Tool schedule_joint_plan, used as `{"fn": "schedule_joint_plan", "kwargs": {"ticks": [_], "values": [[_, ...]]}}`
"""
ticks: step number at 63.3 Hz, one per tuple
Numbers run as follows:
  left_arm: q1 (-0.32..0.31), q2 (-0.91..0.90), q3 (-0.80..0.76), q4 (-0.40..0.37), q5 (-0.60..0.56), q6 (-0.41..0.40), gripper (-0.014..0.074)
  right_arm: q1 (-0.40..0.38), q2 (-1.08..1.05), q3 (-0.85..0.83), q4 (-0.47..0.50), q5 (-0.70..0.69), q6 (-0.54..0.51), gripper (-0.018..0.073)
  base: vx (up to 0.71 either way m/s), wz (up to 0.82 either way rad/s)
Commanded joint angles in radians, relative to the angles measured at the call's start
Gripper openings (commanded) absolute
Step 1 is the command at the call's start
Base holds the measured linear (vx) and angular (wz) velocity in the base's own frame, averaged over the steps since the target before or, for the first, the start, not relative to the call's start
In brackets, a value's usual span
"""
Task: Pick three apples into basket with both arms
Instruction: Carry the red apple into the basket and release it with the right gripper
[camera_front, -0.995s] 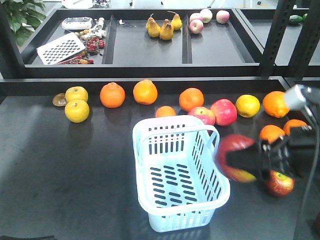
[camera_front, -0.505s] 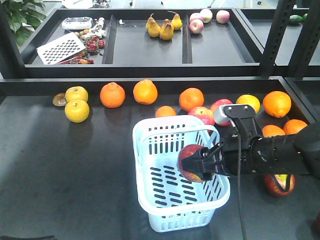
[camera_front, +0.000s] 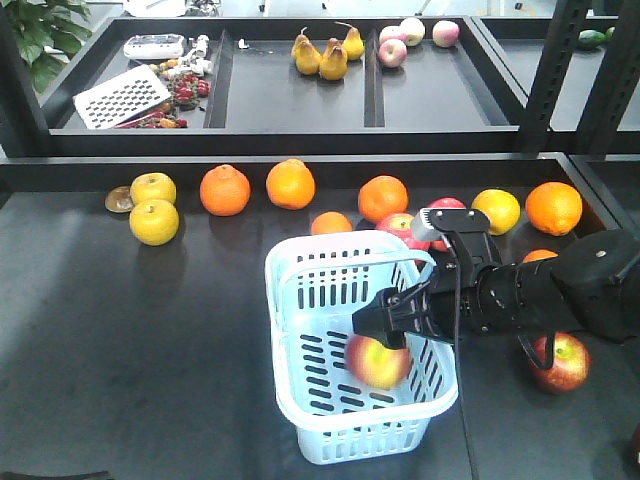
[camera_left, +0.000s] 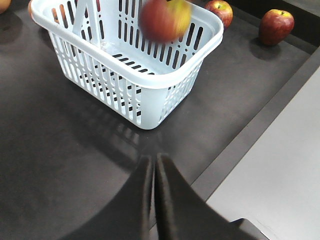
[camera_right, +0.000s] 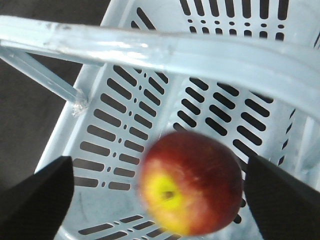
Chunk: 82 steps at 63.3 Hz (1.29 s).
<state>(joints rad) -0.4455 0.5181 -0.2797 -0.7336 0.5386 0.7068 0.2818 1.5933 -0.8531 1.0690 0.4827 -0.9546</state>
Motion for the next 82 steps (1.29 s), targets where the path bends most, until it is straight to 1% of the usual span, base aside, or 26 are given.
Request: {"fn": "schedule_joint_plan", "kwargs": {"ticks": [1,11,14,20,24,27,28,30,33,35,40,45,49,53,56,59,60,62,68,75,79,82], "values": [[0.001,0.003,-0.025,-0.038,-0.046,-0.007,-0.0006,-0.001,-0.033,-0.031,0.024,0.005,-0.01,0.0684,0.0,0.0],[0.001,0.003,-0.025,-0.038,-0.046,-0.007,-0.0006,-0.001,-0.033,-0.031,0.023,0.021,-0.01,0.0632,0.0,0.0],[0.001,0.003,-0.025,-0.038,-0.046,-0.007,-0.0006,-0.002,-0.033,-0.031,0.023,0.036,-0.01,0.0597,0.0,0.0],[0.001,0.003,-0.025,-0.038,-0.046,-0.007,-0.0006,-0.002,-0.042,-0.031,0.0,0.078,0.005,0.0496,0.0,0.0],[0.001,0.003,-0.025,-0.038,-0.046,-0.007,-0.0006,-0.002,-0.056,-0.031,-0.041,0.097,0.036,0.0377,0.0,0.0],[0.001,0.003,-0.025,-0.038,-0.046,-0.007,-0.0006,-0.002,-0.07,-0.031,-0.085,0.104,0.081,0.029,0.0,0.0],[0.001,0.003,-0.025,-0.038,-0.046,-0.007,-0.0006,-0.002,-0.077,-0.031,-0.111,0.105,0.104,0.0243,0.0,0.0],[0.001,0.003,-0.025,-0.038,-0.046,-0.007,-0.0006,-0.002,-0.089,-0.031,-0.147,0.106,0.135,0.0179,0.0,0.0],[0.001,0.003,-0.025,-0.038,-0.046,-0.007,-0.0006,-0.002,-0.116,-0.031,-0.232,0.11,0.192,0.0049,0.0,0.0],[0.001,0.003,-0.025,-0.038,-0.046,-0.007,-0.0006,-0.002,-0.13,-0.031,-0.277,0.114,0.228,-0.0013,0.0,0.0],[0.001,0.003,-0.025,-0.038,-0.046,-0.007,-0.0006,-0.002,-0.173,-0.031,-0.4,0.135,0.344,-0.0011,0.0,0.0],[0.001,0.003,-0.025,-0.038,-0.046,-0.007,-0.0006,-0.002,-0.223,-0.031,-0.556,0.158,0.463,-0.0008,0.0,0.0],[0.001,0.003,-0.025,-0.038,-0.046,-0.007,-0.0006,-0.002,-0.261,-0.031,-0.658,0.17,0.558,-0.0008,0.0,0.0],[0.001,0.003,-0.025,-0.038,-0.046,-0.007,-0.0006,-0.002,-0.296,-0.031,-0.786,0.173,0.664,-0.0008,0.0,0.0],[0.001,0.003,-0.025,-0.038,-0.046,-0.007,-0.0006,-0.003,-0.318,-0.031,-0.908,0.173,0.758,-0.0007,0.0,0.0],[0.001,0.003,-0.025,-0.038,-0.046,-0.007,-0.0006,-0.003,-0.333,-0.031,-1.001,0.173,0.837,-0.0008,0.0,0.0],[0.001,0.003,-0.025,-0.038,-0.046,-0.007,-0.0006,-0.003,-0.336,-0.031,-1.048,0.175,0.874,-0.0008,0.0,0.0],[0.001,0.003,-0.025,-0.038,-0.046,-0.007,-0.0006,-0.003,-0.336,-0.031,-1.108,0.179,0.935,-0.0008,0.0,0.0],[0.001,0.003,-0.025,-0.038,-0.046,-0.007,-0.0006,-0.003,-0.324,-0.03,-1.296,0.181,1.071,-0.0005,0.0,0.0],[0.001,0.003,-0.025,-0.038,-0.046,-0.007,-0.0006,-0.006,-0.296,-0.031,-1.408,0.159,1.168,0.0001,0.0,0.0],[0.001,0.003,-0.025,-0.038,-0.046,-0.007,-0.0006,-0.034,-0.274,-0.039,-1.415,0.148,1.191,0.0019,0.0,0.0],[0.001,0.003,-0.025,-0.038,-0.046,-0.007,-0.0006,-0.072,-0.256,-0.049,-1.409,0.139,1.195,0.0038,0.0,0.0]]}}
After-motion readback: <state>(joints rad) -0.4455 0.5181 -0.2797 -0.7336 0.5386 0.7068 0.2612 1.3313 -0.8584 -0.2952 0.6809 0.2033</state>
